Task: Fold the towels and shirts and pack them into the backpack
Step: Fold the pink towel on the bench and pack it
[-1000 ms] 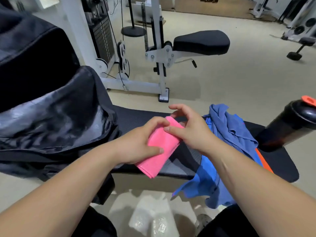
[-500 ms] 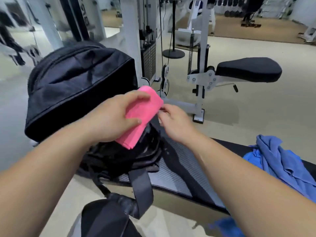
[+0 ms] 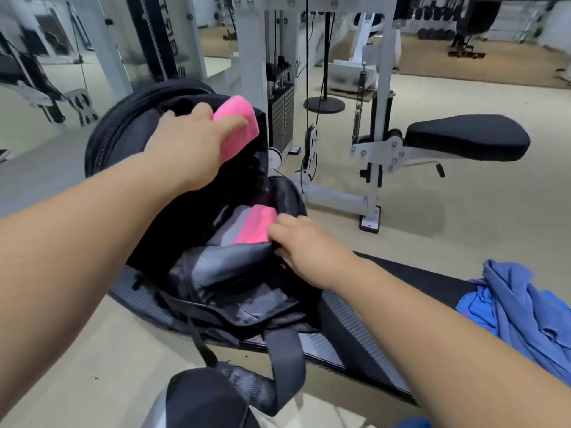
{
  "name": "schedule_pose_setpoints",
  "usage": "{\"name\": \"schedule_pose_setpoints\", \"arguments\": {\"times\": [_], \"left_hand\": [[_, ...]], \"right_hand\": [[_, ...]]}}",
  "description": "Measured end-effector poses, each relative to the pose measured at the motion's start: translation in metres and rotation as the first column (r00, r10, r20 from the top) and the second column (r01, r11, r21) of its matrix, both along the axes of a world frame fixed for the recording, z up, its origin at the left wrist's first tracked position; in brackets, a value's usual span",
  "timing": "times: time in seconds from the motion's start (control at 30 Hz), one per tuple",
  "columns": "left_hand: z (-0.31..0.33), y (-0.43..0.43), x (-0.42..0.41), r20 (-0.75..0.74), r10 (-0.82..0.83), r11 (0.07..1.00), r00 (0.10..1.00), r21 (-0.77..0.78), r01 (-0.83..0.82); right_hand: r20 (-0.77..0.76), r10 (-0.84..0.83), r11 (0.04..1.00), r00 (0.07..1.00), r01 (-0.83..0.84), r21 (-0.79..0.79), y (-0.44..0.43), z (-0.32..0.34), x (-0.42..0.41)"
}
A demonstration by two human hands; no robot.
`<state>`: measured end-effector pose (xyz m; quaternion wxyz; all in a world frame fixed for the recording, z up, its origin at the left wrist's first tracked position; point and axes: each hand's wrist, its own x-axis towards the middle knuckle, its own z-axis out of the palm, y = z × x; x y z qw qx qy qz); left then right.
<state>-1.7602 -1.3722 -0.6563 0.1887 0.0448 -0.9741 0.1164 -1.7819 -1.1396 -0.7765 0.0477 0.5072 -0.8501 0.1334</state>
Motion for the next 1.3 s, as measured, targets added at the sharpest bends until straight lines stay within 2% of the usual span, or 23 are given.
{"name": "schedule_pose_setpoints", "arguments": {"times": [0.17,0.23,0.37,0.53,0.6,0.77,0.83,0.93,1.03,1.1,1.17,1.23,1.27,1.3], "left_hand": [[-0.009,-0.014,0.003,-0.06,0.003,0.999,0.998,-0.052,-0.006],[-0.007,-0.012,0.008,-0.064,0.017,1.0,0.998,-0.016,-0.018],[0.005,-0.007,0.013,0.084,0.136,0.98,0.987,0.137,-0.147],[0.009,0.026,0.008,0.143,0.159,0.98,0.977,0.093,-0.173],[0.012,0.048,0.007,0.197,0.12,0.984,0.973,0.109,-0.143],[-0.012,0.106,0.0,0.358,-0.106,0.947,0.928,0.321,-0.016],[-0.039,0.116,-0.006,0.411,-0.121,0.866,0.904,0.488,-0.106],[-0.084,0.113,-0.014,0.457,-0.124,0.635,0.881,0.718,-0.284],[-0.12,0.1,-0.015,0.432,-0.108,0.415,0.896,0.838,-0.354],[-0.135,0.09,-0.019,0.393,-0.091,0.316,0.915,0.883,-0.348],[-0.141,0.083,-0.021,0.349,-0.089,0.267,0.933,0.911,-0.315],[-0.148,0.074,-0.026,0.321,-0.092,0.266,0.943,0.92,-0.287],[-0.15,0.071,-0.029,0.331,-0.101,0.321,0.938,0.904,-0.284],[-0.151,0.07,-0.031,0.372,-0.126,0.428,0.919,0.857,-0.288]], "right_hand": [[0.041,-0.017,1.0,0.999,0.017,-0.008,0.075,0.001,0.0],[0.047,-0.028,0.999,0.998,0.029,-0.02,0.103,0.004,0.004],[0.054,-0.053,0.998,0.997,0.055,-0.04,0.138,0.008,0.013],[0.049,-0.078,0.995,0.996,0.08,-0.055,0.141,0.007,0.022],[0.045,-0.064,0.996,0.997,0.066,-0.056,0.137,0.007,0.024],[0.031,-0.045,0.996,0.999,0.047,-0.073,0.135,0.005,0.023],[0.037,-0.042,0.995,0.998,0.045,-0.09,0.137,0.001,0.023],[0.035,-0.045,0.991,0.998,0.049,-0.121,0.139,-0.005,0.023],[0.038,-0.052,0.99,0.998,0.057,-0.133,0.14,-0.009,0.023],[0.043,-0.053,0.989,0.998,0.059,-0.139,0.142,-0.011,0.023],[0.045,-0.048,0.988,0.998,0.054,-0.143,0.144,-0.013,0.023],[0.046,-0.048,0.988,0.998,0.054,-0.146,0.144,-0.014,0.023],[0.045,-0.049,0.988,0.998,0.055,-0.147,0.144,-0.015,0.023],[0.044,-0.053,0.987,0.998,0.059,-0.15,0.144,-0.016,0.023]]}}
